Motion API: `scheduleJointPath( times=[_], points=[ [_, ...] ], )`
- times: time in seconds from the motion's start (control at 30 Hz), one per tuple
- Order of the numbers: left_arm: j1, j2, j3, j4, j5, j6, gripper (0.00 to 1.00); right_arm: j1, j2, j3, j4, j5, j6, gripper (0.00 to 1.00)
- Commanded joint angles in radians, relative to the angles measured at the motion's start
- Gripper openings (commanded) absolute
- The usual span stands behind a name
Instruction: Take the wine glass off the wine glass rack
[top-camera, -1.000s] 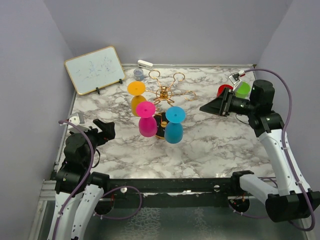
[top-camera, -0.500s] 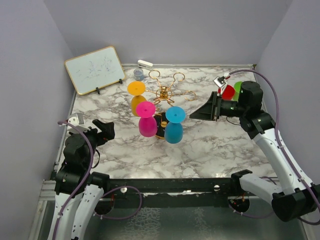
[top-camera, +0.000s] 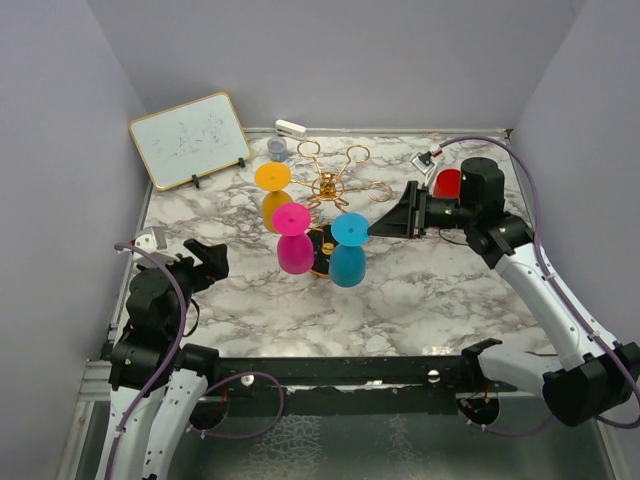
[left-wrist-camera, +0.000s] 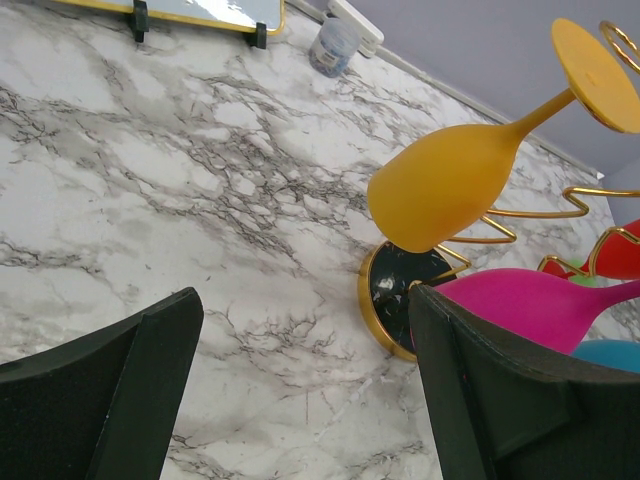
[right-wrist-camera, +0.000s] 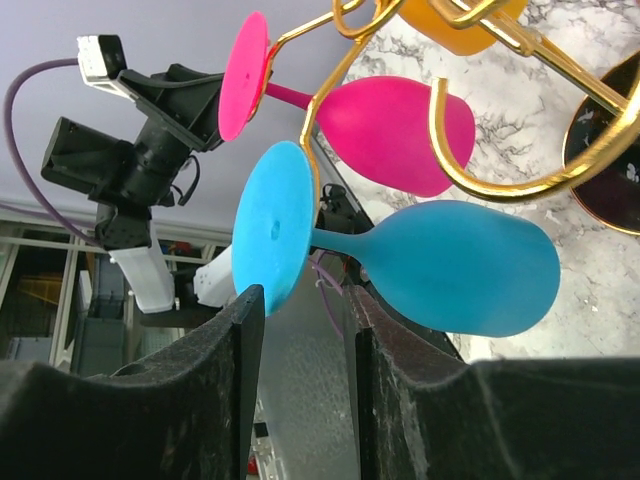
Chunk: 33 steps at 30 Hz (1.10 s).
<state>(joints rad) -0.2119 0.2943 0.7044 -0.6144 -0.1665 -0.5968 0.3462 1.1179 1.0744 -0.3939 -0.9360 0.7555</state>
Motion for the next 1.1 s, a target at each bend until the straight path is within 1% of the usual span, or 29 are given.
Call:
scheduleJointPath(
  times=[0.0, 0.23, 0.4, 0.53, 0.67, 0.83, 0.93, 1.07],
  points=[
    [-0.006, -0.012, 0.009, 0.015, -0.019, -0.007, 0.86, 0.033, 0.007, 0.05, 0.046, 0.044, 0.004, 0.36],
    [-0.006, -0.015, 0.007, 0.015, -0.018, -0.006, 0.86, 0.065, 0.043, 0.071, 0.047, 0.07, -0.001, 0.35],
    [-0.007, -0.018, 0.007, 0.015, -0.019, -0.006, 0.86, 0.081, 0.065, 0.073, 0.048, 0.082, -0.003, 0.32],
    [-0.006, -0.018, 0.007, 0.016, -0.019, -0.006, 0.86, 0.09, 0.068, 0.077, 0.046, 0.089, -0.003, 0.25],
    [-0.007, -0.018, 0.007, 0.018, -0.019, -0.006, 0.86, 0.097, 0.066, 0.083, 0.05, 0.086, 0.003, 0.14],
    [-0.007, -0.02, 0.006, 0.019, -0.018, -0.006, 0.86, 0.097, 0.055, 0.096, 0.041, 0.091, 0.008, 0.04],
    [-0.006, -0.02, 0.006, 0.018, -0.018, -0.006, 0.86, 0.097, 0.048, 0.112, 0.028, 0.098, 0.012, 0.01],
    [-0.006, -0.02, 0.006, 0.017, -0.018, -0.007, 0.86, 0.097, 0.036, 0.136, 0.016, 0.106, 0.02, 0.01]
  ],
)
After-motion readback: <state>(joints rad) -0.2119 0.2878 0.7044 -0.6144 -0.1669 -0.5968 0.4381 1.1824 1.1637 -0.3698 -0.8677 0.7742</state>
